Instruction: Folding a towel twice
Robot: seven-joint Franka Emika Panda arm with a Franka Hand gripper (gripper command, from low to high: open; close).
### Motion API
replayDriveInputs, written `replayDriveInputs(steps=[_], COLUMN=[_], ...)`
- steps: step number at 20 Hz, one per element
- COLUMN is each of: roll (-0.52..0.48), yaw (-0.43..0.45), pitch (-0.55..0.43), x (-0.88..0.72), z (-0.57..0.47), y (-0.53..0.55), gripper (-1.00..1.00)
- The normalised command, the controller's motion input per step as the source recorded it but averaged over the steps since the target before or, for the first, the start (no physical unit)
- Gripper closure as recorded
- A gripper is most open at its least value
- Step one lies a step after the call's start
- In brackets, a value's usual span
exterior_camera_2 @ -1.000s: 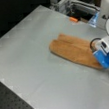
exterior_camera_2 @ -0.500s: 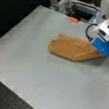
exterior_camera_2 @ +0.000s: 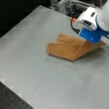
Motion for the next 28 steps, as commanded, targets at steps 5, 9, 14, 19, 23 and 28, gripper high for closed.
replayDriveInputs(steps=[5, 9, 14, 19, 23, 28], roll=[0.237, 0.206, 0.186, 0.203, 0.165, 0.117], yaw=[0.254, 0.261, 0.353, 0.356, 0.317, 0.187], pitch=[0.037, -0.026, -0.121, -0.184, -0.174, -0.069], x=[-0.28, -0.23, -0.13, 0.01, 0.27, 0.34], z=[0.06, 0.0, -0.05, -0.24, -0.29, -0.16], y=[-0.43, -0.34, -0.28, -0.31, -0.22, -0.11], gripper=[1.0, 1.0, 1.0, 1.0, 1.0, 1.0])
